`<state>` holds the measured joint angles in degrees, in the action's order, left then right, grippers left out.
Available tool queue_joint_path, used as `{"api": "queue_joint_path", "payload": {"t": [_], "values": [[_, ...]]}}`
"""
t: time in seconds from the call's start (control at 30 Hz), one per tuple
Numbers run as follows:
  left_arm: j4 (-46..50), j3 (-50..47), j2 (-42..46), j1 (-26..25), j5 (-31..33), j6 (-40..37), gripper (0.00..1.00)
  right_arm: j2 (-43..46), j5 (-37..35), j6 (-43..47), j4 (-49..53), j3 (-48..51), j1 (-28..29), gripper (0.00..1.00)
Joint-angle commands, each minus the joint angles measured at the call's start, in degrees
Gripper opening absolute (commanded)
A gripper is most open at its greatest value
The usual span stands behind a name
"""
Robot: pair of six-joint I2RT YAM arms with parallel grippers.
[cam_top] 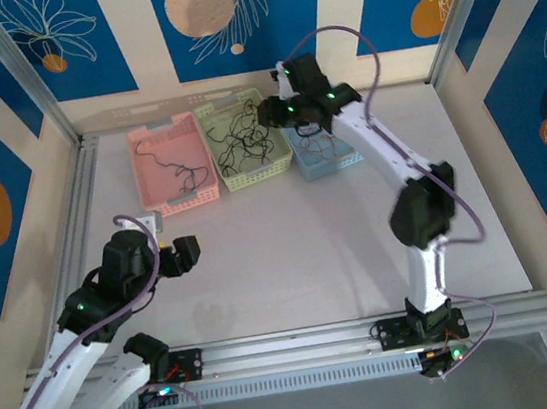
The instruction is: Untangle the cables
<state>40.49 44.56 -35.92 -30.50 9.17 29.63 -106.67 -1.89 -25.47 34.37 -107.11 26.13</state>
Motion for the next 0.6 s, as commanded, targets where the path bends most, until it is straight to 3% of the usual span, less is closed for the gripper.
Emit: {"api": "queue_joint_path", "payload": {"t": [0.0, 0.13, 0.27, 0.43, 0.5, 0.57], "values": [[-7.29, -2.88, -2.13, 0.3, 11.85, 0.64, 0.85, 14.38, -3.86, 0.67, -9.58, 17.65, -0.01, 0.4], [-18.33, -9.78, -1.91, 0.32, 26.4, -2.24, 0.99, 33.2, -12.77, 2.55, -17.54, 40.7, -1.07, 0.5], [-40.93, -21.12, -1.02, 0.31, 34.05, -16.05, 1.0, 49.52, -20.05, 3.48, -19.7, 59.21, -5.95, 0.78], [-77.94, -36.56, -6.72, 0.47, 31.36, -39.05, 1.0, 62.04, -26.39, 8.9, -30.29, 76.9, -12.03, 0.8], [-86.23, -38.58, -13.06, 0.6, 30.23, -43.66, 1.0, 63.3, -29.63, 12.74, -39.47, 83.08, -12.55, 0.8], [-90.74, -38.8, -19.3, 1.94, 29.89, -43.63, 1.0, 61.24, -28.25, 12.4, -44.31, 86.32, -16.2, 0.79]]}}
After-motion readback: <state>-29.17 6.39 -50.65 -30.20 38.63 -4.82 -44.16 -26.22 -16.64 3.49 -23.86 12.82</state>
